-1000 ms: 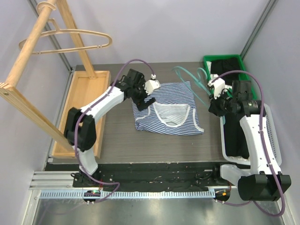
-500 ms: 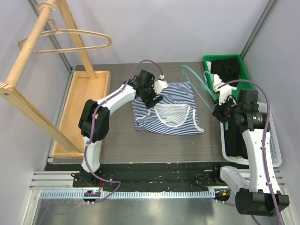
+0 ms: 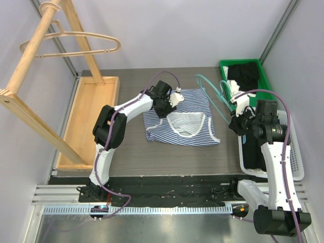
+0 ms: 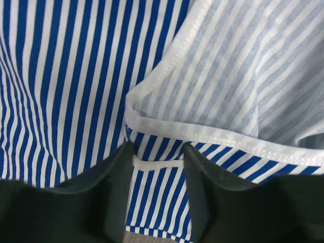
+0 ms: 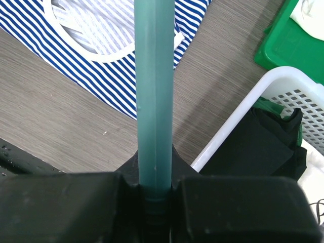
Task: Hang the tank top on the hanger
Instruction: Hang the tank top on the hanger.
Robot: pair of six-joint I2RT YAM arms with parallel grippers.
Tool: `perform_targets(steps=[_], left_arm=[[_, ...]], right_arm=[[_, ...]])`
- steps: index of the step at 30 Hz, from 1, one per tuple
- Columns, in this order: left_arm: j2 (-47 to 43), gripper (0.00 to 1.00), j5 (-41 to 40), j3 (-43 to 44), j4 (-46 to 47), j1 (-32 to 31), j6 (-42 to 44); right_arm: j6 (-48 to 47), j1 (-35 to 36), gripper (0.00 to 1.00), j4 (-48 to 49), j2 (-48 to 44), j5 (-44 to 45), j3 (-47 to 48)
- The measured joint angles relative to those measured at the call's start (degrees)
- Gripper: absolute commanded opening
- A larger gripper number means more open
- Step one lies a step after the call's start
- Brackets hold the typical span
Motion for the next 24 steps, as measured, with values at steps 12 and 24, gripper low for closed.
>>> perform_targets(steps=[12, 24], left_arm=[[1.09, 0.00, -0.33, 1.46, 0.24, 0.00, 0.13], [-2.75, 0.00, -2.84, 0.55, 0.00, 0.09, 0.92]], right_arm=[[-0.02, -0.24, 0.01, 0.31, 0.00, -0.52, -0.44], [-3.85, -0.24, 0.01, -2.95, 2.19, -1.73, -0.39]])
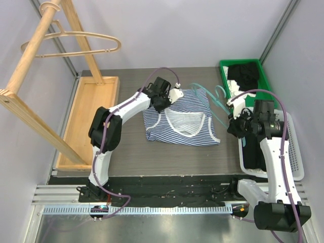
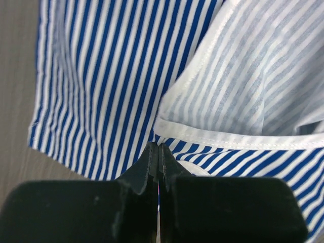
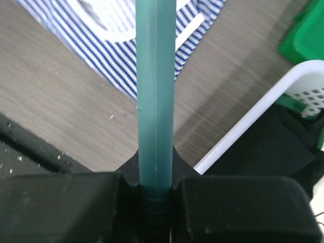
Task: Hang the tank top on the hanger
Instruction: Hang the tank top on the hanger.
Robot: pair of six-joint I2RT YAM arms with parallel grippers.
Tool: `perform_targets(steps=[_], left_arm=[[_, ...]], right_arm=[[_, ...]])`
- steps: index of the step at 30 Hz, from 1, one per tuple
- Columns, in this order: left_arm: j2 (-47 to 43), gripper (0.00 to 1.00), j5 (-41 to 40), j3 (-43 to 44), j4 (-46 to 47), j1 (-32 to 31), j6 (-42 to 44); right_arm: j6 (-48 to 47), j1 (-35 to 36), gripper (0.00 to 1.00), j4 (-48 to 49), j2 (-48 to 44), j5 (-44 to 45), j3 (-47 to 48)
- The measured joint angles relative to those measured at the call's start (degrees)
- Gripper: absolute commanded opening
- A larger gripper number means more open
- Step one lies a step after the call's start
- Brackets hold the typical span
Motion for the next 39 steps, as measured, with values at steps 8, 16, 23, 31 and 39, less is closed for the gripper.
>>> perform_targets(steps=[8, 16, 23, 31, 39], left_arm=[[-6.97, 0.00, -1.46, -0.33, 0.46, 0.81, -0.35], [-8.87, 0.00, -1.42, -0.52, 0.42, 0.85, -1.33], [-12.48, 0.00, -0.70, -0.87, -0.09, 0.85, -1.73], [-16.90, 0.00, 0.31, -1.11, -0.59, 0.79, -1.79], [-17.31, 0.00, 0.46, -2.78, -1.79, 0.48, -1.77]], right_arm=[[-8.83, 0.00, 0.01, -10.08, 3.76, -4.50, 2.71], [-17.42, 0.00, 0.01, -17.84, 5.99, -9.75, 3.58], [-21.35, 0.00, 0.01, -19.17, 9.90, -12.13, 3.58], [-22.51, -0.24, 0.01, -18.10, 11.82, -12.68, 3.67], [-23.34, -0.66, 0.01, -17.84, 11.80, -12.76, 5.49]])
